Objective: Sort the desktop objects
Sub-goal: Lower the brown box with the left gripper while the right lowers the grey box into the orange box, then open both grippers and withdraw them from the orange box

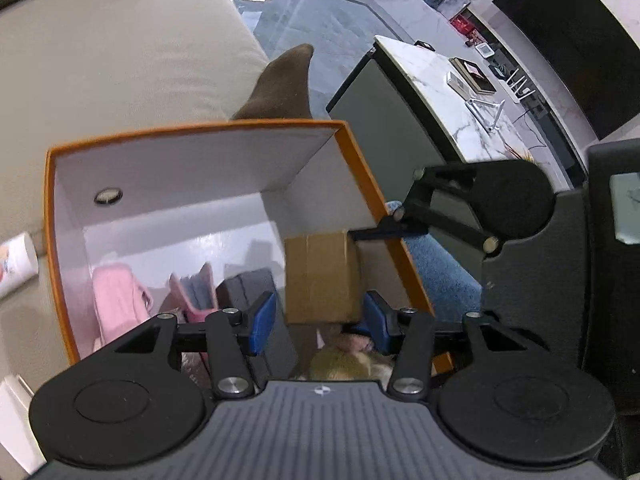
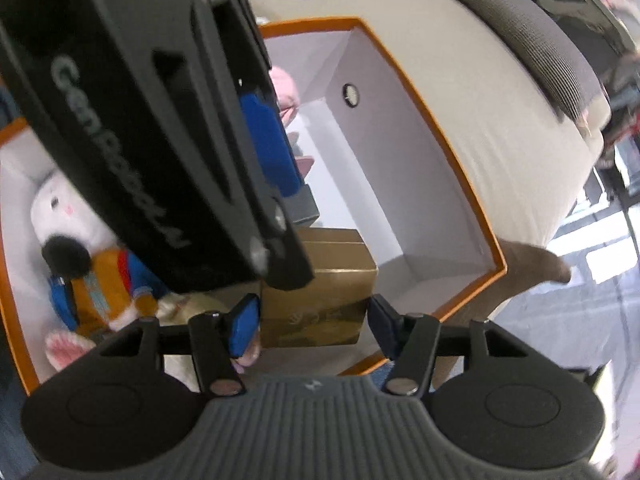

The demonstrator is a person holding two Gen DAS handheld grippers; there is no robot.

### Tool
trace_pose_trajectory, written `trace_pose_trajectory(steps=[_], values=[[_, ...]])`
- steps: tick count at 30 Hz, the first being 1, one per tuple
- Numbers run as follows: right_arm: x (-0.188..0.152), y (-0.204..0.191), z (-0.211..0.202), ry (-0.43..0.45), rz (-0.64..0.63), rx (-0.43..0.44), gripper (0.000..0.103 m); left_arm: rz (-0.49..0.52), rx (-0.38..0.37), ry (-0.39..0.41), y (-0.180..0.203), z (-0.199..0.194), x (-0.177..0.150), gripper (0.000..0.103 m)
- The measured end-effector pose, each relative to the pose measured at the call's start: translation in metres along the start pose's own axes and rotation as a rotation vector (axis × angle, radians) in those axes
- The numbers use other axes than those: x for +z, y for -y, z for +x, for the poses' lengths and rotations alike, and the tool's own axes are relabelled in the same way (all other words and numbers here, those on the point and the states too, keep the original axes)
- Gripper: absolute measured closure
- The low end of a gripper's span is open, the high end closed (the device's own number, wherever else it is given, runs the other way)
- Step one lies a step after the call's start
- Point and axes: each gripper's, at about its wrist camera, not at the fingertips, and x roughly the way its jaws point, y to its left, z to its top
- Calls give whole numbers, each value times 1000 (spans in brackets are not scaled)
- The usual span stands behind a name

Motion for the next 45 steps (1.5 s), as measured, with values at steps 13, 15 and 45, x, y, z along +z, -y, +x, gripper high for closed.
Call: trace_pose_trajectory(steps=[13, 15, 45], values=[[28, -19, 19, -127, -263, 64, 43, -56, 1, -1, -27, 2, -7, 61], [31, -17, 26, -116, -259, 80, 43, -62, -9, 6, -30, 0, -8, 61], [30, -5, 42, -84, -243, 286, 47, -90, 56, 178, -48, -85, -40, 58]])
